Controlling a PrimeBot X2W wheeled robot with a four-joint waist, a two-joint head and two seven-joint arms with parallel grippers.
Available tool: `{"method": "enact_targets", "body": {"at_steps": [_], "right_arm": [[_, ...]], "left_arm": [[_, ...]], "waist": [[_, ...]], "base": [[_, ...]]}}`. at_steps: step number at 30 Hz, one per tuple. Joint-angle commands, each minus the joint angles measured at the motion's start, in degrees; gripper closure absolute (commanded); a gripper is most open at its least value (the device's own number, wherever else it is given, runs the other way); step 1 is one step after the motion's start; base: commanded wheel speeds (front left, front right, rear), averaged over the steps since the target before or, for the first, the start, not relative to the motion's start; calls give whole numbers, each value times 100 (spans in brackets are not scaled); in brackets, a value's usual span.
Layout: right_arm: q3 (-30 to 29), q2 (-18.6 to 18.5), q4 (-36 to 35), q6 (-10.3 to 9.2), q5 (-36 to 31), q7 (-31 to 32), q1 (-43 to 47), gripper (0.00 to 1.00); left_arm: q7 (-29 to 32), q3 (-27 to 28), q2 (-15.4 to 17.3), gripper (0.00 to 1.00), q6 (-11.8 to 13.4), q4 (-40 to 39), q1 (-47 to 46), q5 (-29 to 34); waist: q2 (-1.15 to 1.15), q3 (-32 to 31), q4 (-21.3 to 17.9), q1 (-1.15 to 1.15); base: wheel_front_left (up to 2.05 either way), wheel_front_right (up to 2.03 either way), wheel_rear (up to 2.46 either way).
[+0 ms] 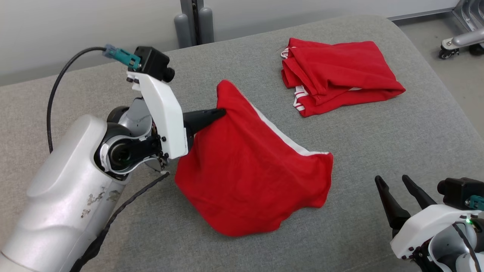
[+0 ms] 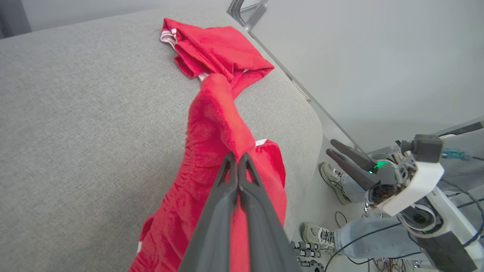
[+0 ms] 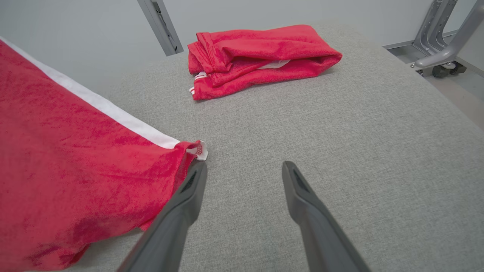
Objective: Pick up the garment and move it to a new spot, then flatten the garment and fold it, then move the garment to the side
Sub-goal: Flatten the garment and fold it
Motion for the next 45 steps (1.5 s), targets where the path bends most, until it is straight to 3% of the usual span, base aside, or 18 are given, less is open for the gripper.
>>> {"method": "enact_targets", "body": {"at_steps": [1, 13, 19, 26, 35, 44, 45], "right_arm": [[-25, -54, 8, 4, 35, -3, -26, 0], [-164, -64, -19, 4, -73, 51, 96, 0], [-171, -65, -84, 4, -99, 140, 206, 0], [-163, -75, -134, 4, -97, 241, 338, 0], [-189, -145, -243, 4, -117, 371, 449, 0], [-160, -144, -293, 4, -127, 479, 490, 0], [-163, -146, -293, 4, -128, 484, 498, 0]], "left_arm": [[-264, -48, 23, 100, -16, -106, -235, 14], [-1599, -561, 156, 100, -18, -876, -848, -172], [-2062, -1174, 584, 100, -17, -1487, -637, -159], [-2628, -2249, 1199, 100, -12, -2019, 29, 362], [-3419, -3680, 1367, 100, -11, -1615, 599, 1251], [-3405, -4051, 1217, 100, -11, -861, 1027, 1929], [-3348, -4054, 1202, 59, -11, -815, 1090, 2053]], "waist": [[0, -44, 15, 0], [0, -263, 295, 0], [0, -356, 591, 0], [0, -412, 906, 0], [0, -468, 1220, 0], [0, -488, 1377, 0], [0, -500, 1395, 0]], "base": [[0, 0, 0], [0, 0, 0], [0, 0, 0], [0, 0, 0], [0, 0, 0], [0, 0, 0], [0, 0, 0]]}}
